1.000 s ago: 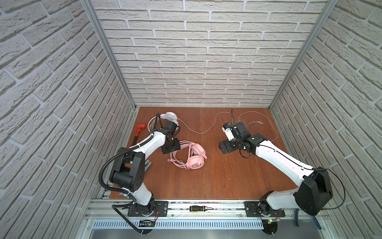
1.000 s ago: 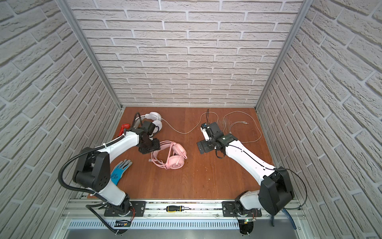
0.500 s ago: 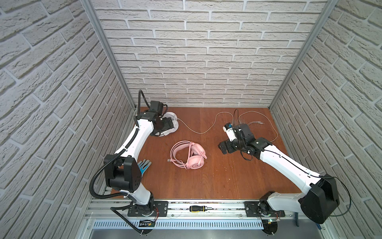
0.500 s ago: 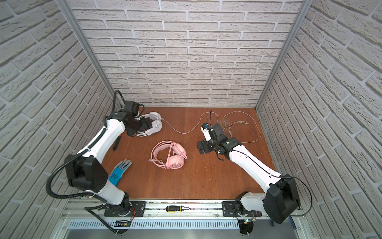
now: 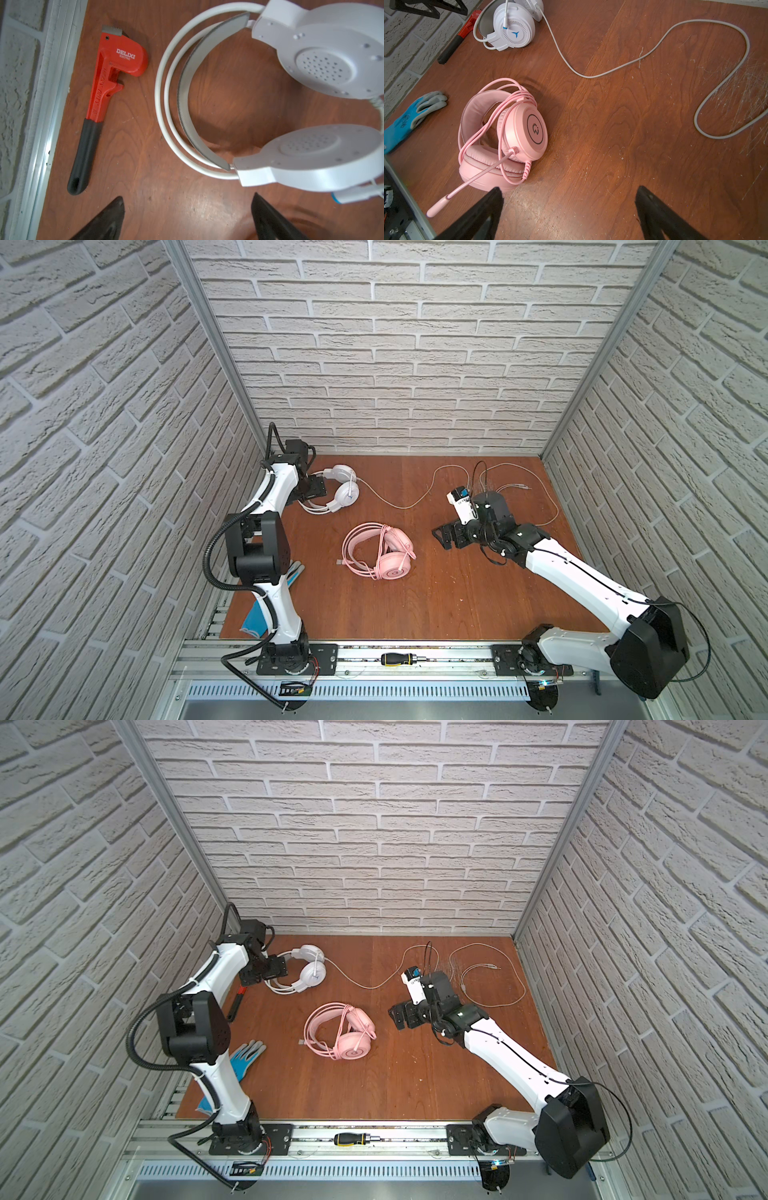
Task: Wrap the headphones
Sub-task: 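Release the pink headset and raise the left gripper toward the white headset, then grasp the white headset's headband with the left gripper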
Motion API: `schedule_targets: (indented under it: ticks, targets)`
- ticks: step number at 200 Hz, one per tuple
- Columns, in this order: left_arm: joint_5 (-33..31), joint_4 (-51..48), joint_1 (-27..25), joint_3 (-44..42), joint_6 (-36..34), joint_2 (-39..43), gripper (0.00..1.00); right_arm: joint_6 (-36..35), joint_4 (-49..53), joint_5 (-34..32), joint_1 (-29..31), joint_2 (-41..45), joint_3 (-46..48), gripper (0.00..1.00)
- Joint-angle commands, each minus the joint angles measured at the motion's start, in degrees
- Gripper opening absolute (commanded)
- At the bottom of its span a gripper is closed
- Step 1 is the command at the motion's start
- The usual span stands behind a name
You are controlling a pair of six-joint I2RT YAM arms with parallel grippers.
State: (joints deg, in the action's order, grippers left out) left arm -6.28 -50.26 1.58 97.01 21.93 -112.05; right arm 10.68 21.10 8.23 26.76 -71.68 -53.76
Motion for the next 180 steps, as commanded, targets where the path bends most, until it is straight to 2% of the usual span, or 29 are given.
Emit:
schedule_targets:
  ticks: [1, 67, 95, 115, 150, 180]
  targets:
    - [-3.32, 1.99, 0.74, 2.23, -3.07, -3.98, 0.92, 1.03, -2.56, 0.96, -0.19, -0.39, 0.01, 1.00]
    - [-2.51, 3.15, 1.03, 5.69, -3.05, -12.94, 0.82, -0.25, -1.08, 0.71, -0.26, -0.58, -1.18, 1.00]
    - [-1.98, 3.76, 0.91, 4.71, -2.95, -13.35, 0.70, -0.27, -1.06, 0.09, -0.23, -0.30, -0.91, 1.00]
    - [-1.65, 4.03, 0.58, 3.72, -2.95, -13.37, 0.66, -0.37, -1.10, 0.12, -0.21, -0.72, -1.01, 1.00]
    - [-1.21, 4.48, -0.91, 2.48, -2.77, -13.36, 0.54, -0.65, -0.30, -0.79, -0.22, -0.60, -1.22, 1.00]
    - [-1.19, 4.12, -2.86, 2.55, -3.43, -13.83, 0.43, -2.80, 4.67, -3.85, -0.22, 0.16, -2.45, 1.00]
